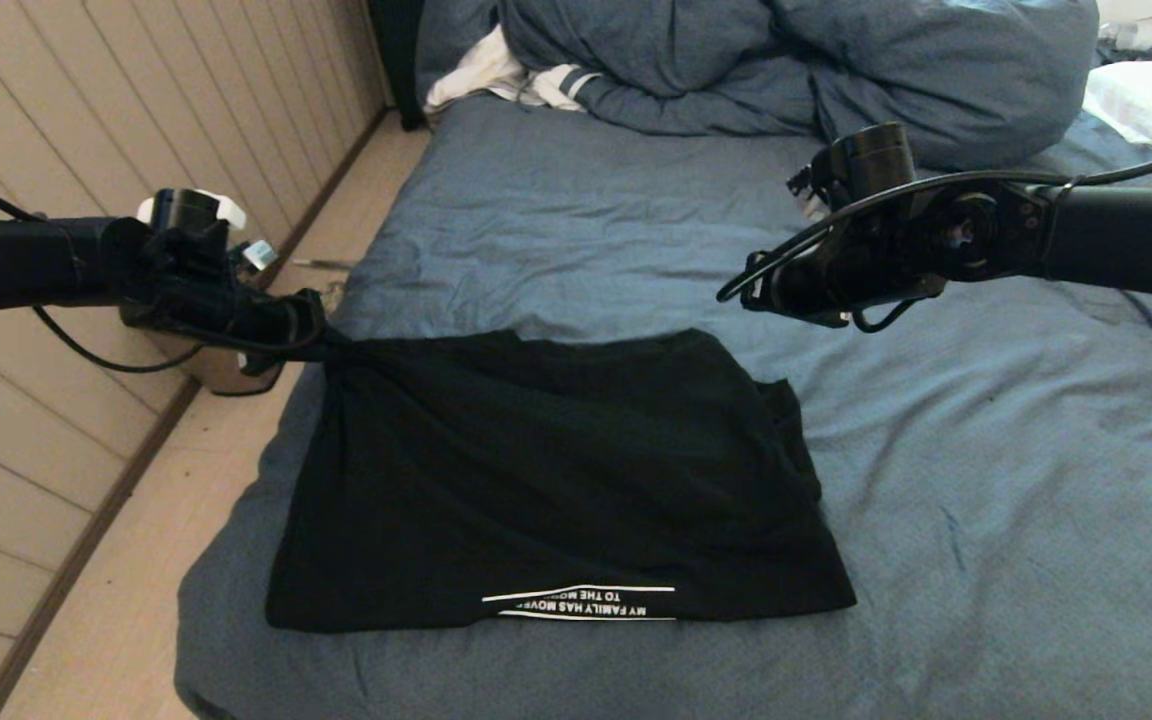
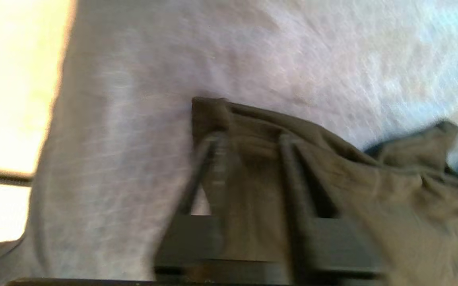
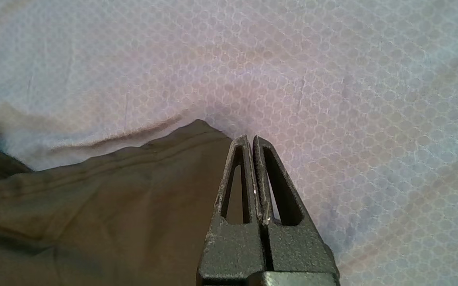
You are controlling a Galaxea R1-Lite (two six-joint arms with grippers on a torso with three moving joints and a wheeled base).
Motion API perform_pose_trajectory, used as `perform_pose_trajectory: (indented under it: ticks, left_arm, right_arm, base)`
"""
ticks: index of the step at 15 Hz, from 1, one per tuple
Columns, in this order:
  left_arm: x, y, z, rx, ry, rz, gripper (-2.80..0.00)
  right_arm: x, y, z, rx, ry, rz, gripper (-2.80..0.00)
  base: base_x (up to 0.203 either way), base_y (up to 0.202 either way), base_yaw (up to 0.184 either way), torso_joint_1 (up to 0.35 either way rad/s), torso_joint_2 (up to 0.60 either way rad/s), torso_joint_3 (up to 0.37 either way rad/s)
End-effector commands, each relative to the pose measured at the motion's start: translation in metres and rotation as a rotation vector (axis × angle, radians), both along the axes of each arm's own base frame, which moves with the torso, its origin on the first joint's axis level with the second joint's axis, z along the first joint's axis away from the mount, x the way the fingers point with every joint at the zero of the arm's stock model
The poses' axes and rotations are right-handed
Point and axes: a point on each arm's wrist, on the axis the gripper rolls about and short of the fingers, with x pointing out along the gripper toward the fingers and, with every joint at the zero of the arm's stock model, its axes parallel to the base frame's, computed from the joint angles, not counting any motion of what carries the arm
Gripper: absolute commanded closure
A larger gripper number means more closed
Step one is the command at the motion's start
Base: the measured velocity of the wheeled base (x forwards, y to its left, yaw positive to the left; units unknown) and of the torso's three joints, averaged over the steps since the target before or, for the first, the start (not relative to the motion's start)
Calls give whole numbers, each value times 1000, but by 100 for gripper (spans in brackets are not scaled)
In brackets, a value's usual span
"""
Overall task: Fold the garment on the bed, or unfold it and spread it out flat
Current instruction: Fold the black T-shirt
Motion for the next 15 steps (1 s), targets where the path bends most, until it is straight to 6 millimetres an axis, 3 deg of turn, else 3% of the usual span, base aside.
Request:
perform_pose_trajectory:
  ticks: [1, 6, 7, 12, 15]
  left_arm:
    - [-10, 0, 16, -3, -24, 4, -280]
    - [-50, 0, 45, -10, -8, -7, -280]
    - [-61, 5, 52, -14, -14, 0, 0]
    - [-135, 20, 41, -90, 76, -27, 0]
    - [-156, 18, 14, -120, 112, -87, 0]
  right_arm:
    - [0, 0, -1, 1, 5, -1, 0]
    - [-4, 0, 2, 3, 3, 0, 0]
    - [-8, -2, 5, 4, 3, -1, 0]
    - [-23, -7, -13, -24, 118, 5, 0]
    - [-47, -13, -12, -54, 246, 2, 0]
  base:
    - [0, 0, 0, 0, 0, 0]
    - [0, 0, 0, 0, 0, 0]
    - [0, 0, 0, 0, 0, 0]
    - [0, 0, 0, 0, 0, 0]
    - [0, 0, 0, 0, 0, 0]
